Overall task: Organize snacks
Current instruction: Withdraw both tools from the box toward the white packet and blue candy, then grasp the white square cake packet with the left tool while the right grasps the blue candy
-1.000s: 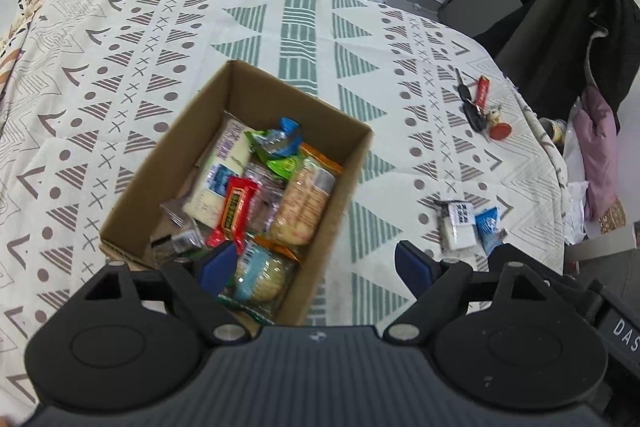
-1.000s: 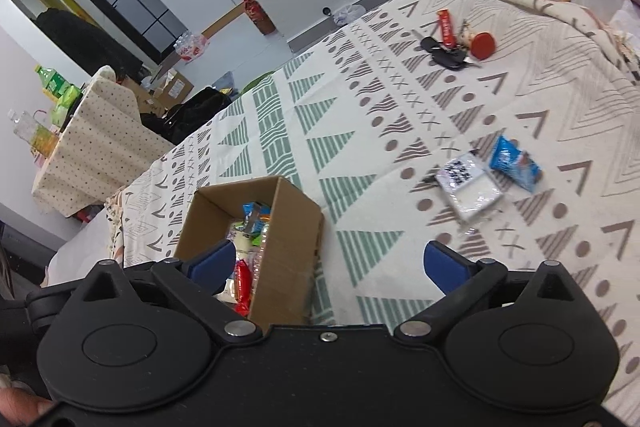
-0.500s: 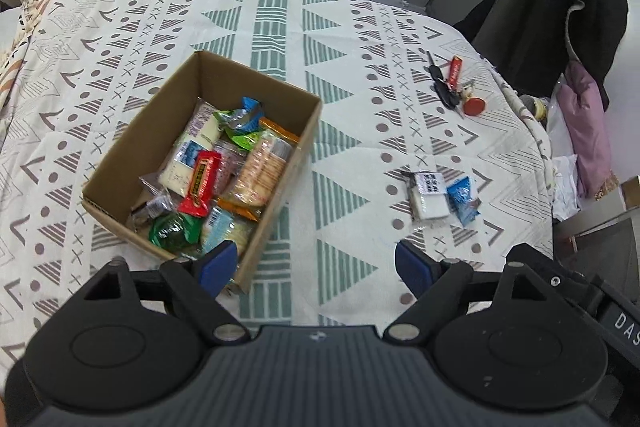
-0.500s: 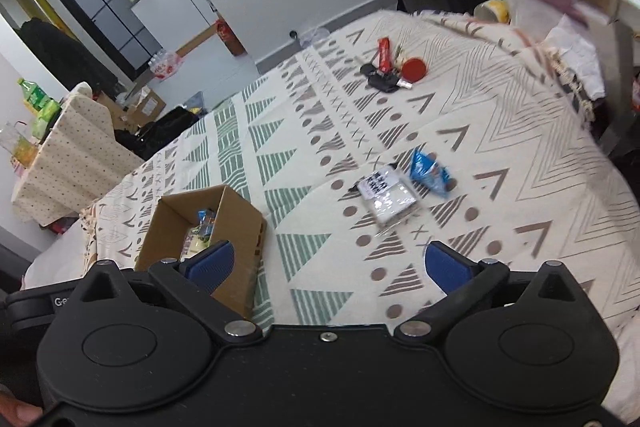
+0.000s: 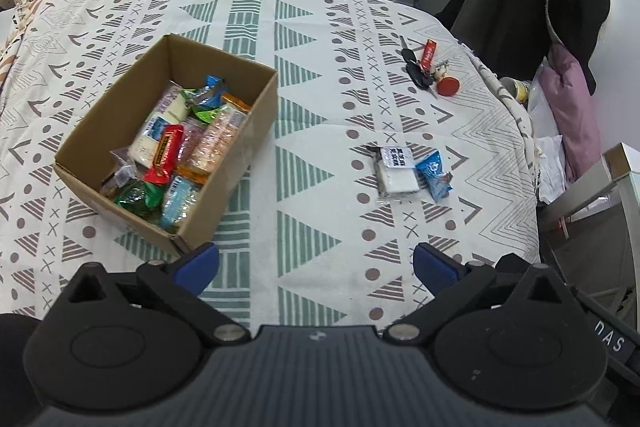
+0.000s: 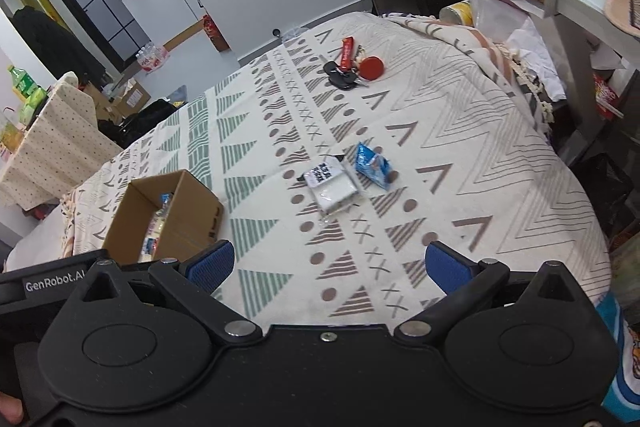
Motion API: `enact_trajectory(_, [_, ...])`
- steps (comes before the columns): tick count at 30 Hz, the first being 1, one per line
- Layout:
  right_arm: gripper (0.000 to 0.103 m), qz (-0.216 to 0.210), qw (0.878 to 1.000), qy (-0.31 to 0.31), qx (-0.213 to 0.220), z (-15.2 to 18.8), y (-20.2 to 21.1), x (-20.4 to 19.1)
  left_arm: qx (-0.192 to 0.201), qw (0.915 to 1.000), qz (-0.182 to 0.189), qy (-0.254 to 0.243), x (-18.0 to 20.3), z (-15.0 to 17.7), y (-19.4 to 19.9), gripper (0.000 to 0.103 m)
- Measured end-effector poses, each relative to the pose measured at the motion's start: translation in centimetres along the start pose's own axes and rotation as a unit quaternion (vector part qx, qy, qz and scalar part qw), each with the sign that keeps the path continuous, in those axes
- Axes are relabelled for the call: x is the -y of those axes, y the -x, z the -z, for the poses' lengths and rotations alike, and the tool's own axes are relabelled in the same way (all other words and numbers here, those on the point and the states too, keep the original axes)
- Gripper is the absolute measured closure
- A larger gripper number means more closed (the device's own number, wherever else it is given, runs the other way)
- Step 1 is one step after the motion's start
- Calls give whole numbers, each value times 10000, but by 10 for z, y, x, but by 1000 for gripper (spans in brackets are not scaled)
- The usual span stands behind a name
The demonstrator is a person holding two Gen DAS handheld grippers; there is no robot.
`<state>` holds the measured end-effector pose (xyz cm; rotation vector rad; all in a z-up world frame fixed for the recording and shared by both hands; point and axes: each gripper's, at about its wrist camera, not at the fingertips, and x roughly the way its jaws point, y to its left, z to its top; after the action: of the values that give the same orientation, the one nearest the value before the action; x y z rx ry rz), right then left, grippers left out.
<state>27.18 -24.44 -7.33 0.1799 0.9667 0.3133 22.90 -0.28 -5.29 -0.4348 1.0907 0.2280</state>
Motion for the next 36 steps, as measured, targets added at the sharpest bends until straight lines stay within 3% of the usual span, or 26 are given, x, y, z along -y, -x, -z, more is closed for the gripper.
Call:
enact_trajectory(14, [0,233,9997,-103,-7,-5,-14,29,-47,9997,165,-183,22,-5,-22,0])
enact_trajectory(24, [1,193,9992,-333,-139,-17,-40,49,-153,9996,234,-3,26,-26,-50,1])
enact_trajectory(36, [16,-203,9984,-476,-249,-45,-73,70,-24,9982,563,212,45,-49,-91,5])
